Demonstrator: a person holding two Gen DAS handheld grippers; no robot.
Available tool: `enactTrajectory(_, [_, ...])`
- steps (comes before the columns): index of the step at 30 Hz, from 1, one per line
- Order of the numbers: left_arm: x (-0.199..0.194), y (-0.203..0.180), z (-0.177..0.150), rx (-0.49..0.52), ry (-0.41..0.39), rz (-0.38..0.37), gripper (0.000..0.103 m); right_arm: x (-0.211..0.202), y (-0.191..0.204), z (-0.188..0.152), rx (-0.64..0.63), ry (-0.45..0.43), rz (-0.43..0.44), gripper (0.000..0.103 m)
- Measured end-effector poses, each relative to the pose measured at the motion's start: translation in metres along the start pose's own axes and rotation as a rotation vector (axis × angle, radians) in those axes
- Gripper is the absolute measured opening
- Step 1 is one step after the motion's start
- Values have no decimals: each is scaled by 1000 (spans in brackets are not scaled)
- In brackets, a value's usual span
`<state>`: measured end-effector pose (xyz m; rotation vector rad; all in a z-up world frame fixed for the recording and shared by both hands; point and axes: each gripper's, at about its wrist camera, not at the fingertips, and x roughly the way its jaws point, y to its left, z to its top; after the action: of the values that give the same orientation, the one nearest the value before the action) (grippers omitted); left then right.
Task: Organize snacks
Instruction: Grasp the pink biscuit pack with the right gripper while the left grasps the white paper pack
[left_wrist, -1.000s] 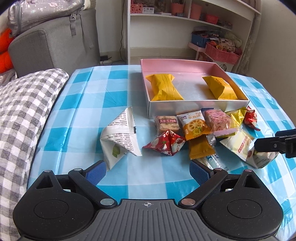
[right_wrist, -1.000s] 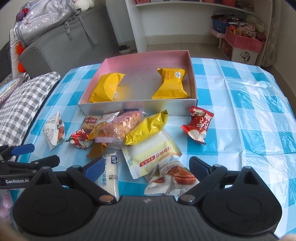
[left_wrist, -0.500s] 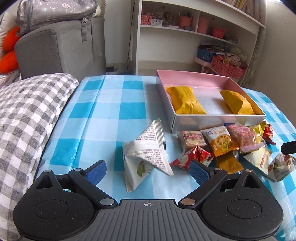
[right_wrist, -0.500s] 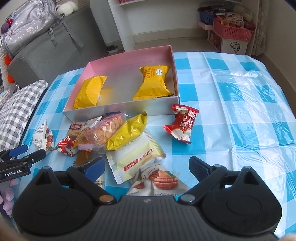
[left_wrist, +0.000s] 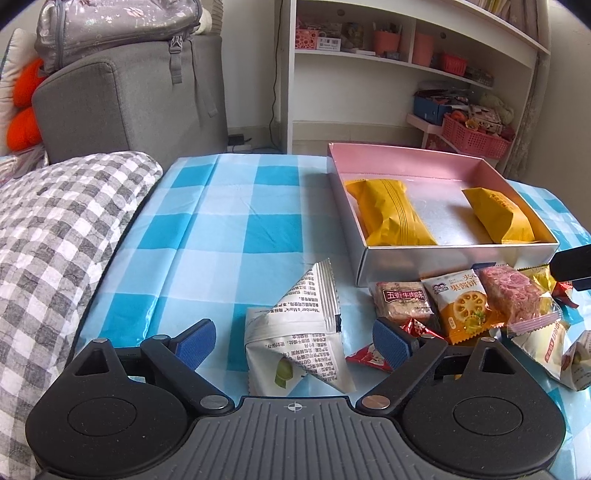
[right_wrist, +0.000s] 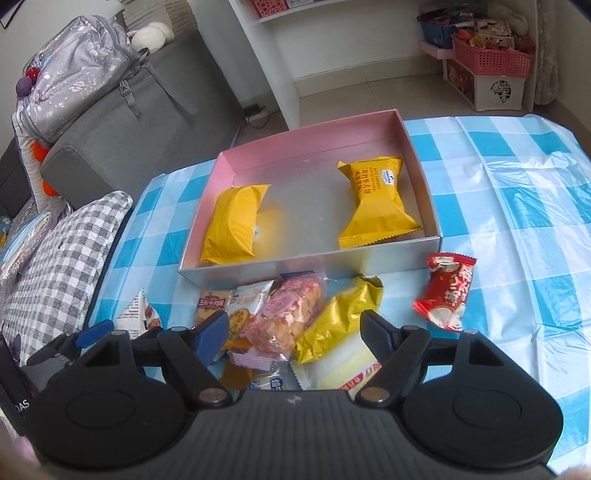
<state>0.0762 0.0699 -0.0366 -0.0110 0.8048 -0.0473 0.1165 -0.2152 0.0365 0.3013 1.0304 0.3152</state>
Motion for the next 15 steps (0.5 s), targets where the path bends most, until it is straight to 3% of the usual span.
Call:
enactTrajectory(5, [3,-2,2,-3,14,18,83,13,11,1,10,27,36,63])
enactTrajectory(15, [10,-2,1,-8,57,44,56,37,26,-6,-66,52,-54,51])
